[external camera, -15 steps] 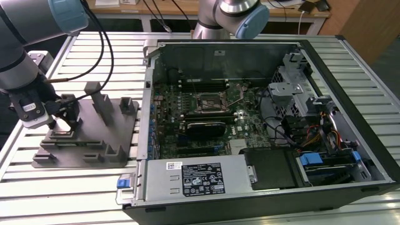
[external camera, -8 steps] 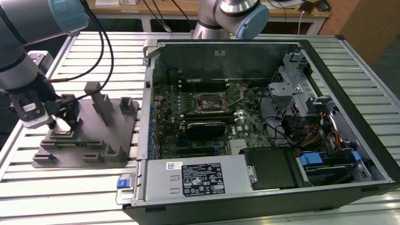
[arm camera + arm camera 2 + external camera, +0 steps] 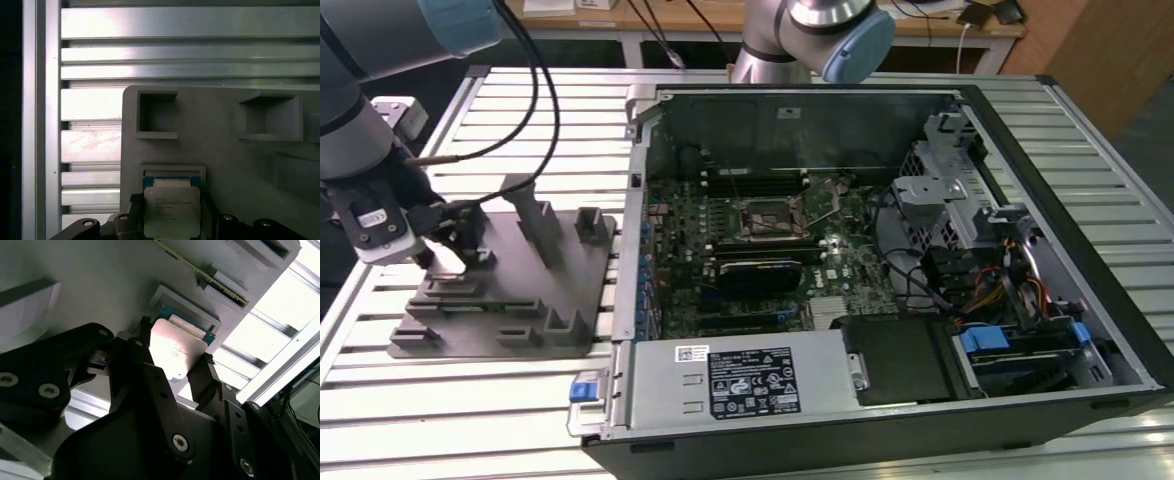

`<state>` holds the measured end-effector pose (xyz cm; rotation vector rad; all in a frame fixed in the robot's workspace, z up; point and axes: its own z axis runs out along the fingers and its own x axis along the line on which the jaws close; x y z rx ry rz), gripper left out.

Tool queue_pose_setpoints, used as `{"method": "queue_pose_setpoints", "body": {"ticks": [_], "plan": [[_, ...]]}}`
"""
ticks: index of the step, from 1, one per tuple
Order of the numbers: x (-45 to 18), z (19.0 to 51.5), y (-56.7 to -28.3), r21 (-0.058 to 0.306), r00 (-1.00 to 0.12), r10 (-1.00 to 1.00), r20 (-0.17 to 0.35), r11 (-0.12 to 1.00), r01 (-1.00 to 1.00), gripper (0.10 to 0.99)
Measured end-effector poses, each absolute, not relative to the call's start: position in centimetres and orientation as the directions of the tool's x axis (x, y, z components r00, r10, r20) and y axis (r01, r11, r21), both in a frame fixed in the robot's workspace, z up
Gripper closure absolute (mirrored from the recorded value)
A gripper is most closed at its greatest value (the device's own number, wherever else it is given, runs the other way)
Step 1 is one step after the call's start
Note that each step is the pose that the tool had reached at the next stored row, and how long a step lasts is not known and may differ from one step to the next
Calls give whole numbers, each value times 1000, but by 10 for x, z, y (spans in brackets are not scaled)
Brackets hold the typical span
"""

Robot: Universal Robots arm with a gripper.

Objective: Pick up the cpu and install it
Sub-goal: 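Pick up the cpu and move it towards the insertion slot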

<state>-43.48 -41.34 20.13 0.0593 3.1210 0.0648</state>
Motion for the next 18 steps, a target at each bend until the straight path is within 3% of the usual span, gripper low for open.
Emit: {"method": "queue_pose_setpoints", "body": {"ticks": [18], "plan": [[-435, 250, -413, 42, -999, 38, -19, 998, 38, 545]]}}
